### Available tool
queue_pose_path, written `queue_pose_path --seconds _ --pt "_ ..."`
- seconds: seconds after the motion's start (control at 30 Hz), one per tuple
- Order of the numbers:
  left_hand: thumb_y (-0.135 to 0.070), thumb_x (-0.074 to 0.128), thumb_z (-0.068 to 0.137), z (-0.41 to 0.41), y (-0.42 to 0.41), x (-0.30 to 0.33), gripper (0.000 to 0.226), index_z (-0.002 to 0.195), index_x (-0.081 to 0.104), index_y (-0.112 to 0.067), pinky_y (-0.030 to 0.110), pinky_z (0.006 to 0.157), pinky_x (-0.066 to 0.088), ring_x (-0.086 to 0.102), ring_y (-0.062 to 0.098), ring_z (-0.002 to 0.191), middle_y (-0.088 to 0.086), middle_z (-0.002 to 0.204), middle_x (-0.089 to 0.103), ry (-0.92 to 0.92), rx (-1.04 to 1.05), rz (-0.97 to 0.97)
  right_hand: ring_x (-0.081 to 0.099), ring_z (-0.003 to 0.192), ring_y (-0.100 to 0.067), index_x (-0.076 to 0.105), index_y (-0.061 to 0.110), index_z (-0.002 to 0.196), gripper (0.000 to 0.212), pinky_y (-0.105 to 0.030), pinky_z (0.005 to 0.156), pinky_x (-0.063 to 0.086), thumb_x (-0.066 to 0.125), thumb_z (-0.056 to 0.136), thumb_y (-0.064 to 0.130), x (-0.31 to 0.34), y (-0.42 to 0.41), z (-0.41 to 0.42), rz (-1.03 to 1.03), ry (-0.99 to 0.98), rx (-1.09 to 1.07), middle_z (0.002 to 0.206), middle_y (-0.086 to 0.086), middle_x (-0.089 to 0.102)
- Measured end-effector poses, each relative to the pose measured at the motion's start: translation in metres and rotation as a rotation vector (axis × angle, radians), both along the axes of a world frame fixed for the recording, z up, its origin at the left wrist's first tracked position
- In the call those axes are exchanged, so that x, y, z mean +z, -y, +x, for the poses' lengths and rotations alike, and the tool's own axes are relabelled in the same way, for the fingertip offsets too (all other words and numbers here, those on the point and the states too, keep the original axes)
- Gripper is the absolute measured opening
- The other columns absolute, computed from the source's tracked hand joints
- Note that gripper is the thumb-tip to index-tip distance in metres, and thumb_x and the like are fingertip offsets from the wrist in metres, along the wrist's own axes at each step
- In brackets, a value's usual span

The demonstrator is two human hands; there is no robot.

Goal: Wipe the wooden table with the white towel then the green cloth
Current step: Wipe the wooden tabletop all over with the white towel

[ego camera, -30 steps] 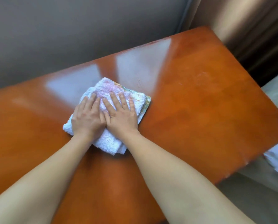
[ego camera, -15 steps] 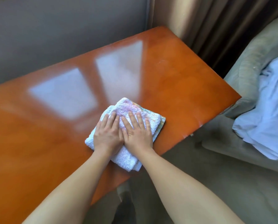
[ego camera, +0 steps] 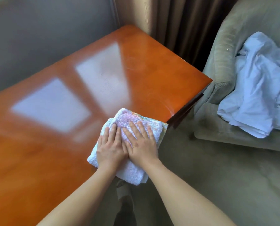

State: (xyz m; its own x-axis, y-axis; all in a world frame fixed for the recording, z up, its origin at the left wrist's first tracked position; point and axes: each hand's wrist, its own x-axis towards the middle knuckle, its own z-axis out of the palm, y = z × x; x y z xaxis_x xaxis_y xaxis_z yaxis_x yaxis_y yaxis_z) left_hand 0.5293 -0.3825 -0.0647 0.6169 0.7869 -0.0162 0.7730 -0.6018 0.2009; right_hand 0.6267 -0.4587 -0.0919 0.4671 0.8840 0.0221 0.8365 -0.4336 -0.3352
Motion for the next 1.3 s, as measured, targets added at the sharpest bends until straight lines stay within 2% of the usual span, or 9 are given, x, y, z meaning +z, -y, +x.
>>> queue_pose_path --seconds 0.17,0.33,0.47,0.57,0.7,0.83,1.07,1.2,1.3 --pt "-0.039 0.029 0.087 0.078 -0.004 0.004 0.059 0.137 0.051 -0.014 0.046 0.110 0.031 0.037 0.027 0.137 0.002 0.147 0.043 -0.016 -0.080 -0.045 0.027 0.145 -0.024 0.044 0.033 0.144 0.048 -0.051 0.115 0.021 0.030 0.099 0.042 -0.003 0.004 0.073 0.010 0.058 -0.077 0.155 0.003 0.036" --pt "-0.042 0.013 0.090 0.163 -0.028 0.006 0.064 0.150 0.023 -0.020 0.040 0.117 0.007 0.007 0.021 0.147 -0.004 0.159 0.013 -0.016 -0.257 -0.141 0.023 0.147 -0.023 0.039 0.034 0.147 0.050 -0.050 0.117 0.018 0.026 0.100 0.045 -0.002 -0.006 0.150 -0.042 0.116 -0.215 0.157 0.003 0.031" --pt "-0.041 0.012 0.088 0.211 -0.055 0.007 0.066 0.145 0.035 -0.017 0.041 0.115 0.017 0.017 0.023 0.143 -0.002 0.156 0.025 0.040 -0.421 -0.085 0.021 0.147 -0.024 0.035 0.033 0.149 0.054 -0.050 0.117 0.019 0.021 0.099 0.048 -0.004 -0.017 0.184 -0.071 0.150 -0.375 0.158 0.002 0.029" --pt "-0.037 0.020 0.089 0.225 -0.065 0.004 0.060 0.138 0.045 -0.013 0.042 0.109 0.026 0.029 0.026 0.138 0.000 0.150 0.037 0.083 -0.489 -0.081 0.022 0.147 -0.024 0.033 0.034 0.150 0.054 -0.051 0.116 0.021 0.021 0.099 0.049 -0.004 -0.023 0.190 -0.092 0.170 -0.453 0.158 0.002 0.029" --pt "-0.030 0.040 0.089 0.210 -0.072 0.000 0.048 0.127 0.058 -0.008 0.046 0.101 0.038 0.045 0.033 0.128 0.006 0.139 0.052 0.172 -0.548 -0.089 0.026 0.145 -0.027 0.037 0.030 0.149 0.056 -0.055 0.114 0.025 0.020 0.099 0.049 -0.001 -0.029 0.170 -0.090 0.168 -0.519 0.157 -0.001 0.032" --pt "-0.027 0.048 0.086 0.172 -0.100 -0.004 0.044 0.124 0.061 -0.010 0.046 0.096 0.043 0.049 0.031 0.126 0.005 0.137 0.054 0.201 -0.597 -0.088 0.026 0.145 -0.028 0.037 0.030 0.149 0.060 -0.053 0.114 0.022 0.007 0.101 0.051 0.003 -0.055 0.121 -0.116 0.110 -0.587 0.157 -0.001 0.031" --pt "-0.029 0.053 0.083 0.099 -0.167 -0.005 0.044 0.124 0.063 -0.014 0.047 0.094 0.047 0.050 0.028 0.126 0.002 0.138 0.054 0.217 -0.522 -0.041 0.029 0.144 -0.029 0.040 0.028 0.147 0.057 -0.055 0.112 0.026 0.010 0.103 0.048 0.015 -0.126 0.056 -0.145 0.007 -0.479 0.155 -0.003 0.035" --pt "-0.033 0.046 0.085 0.109 -0.170 -0.002 0.047 0.125 0.062 -0.015 0.048 0.096 0.046 0.049 0.028 0.128 0.002 0.140 0.052 0.200 -0.487 -0.080 0.027 0.145 -0.029 0.041 0.027 0.147 0.054 -0.054 0.114 0.024 0.019 0.101 0.046 0.012 -0.129 0.074 -0.178 0.059 -0.373 0.156 -0.001 0.034" --pt "-0.030 0.045 0.085 0.138 -0.185 -0.001 0.047 0.126 0.061 -0.013 0.049 0.095 0.046 0.049 0.030 0.127 0.003 0.139 0.053 0.188 -0.417 -0.064 0.024 0.146 -0.027 0.035 0.029 0.149 0.054 -0.054 0.113 0.027 0.025 0.099 0.046 0.009 -0.149 0.111 -0.173 0.067 -0.319 0.158 0.001 0.030"
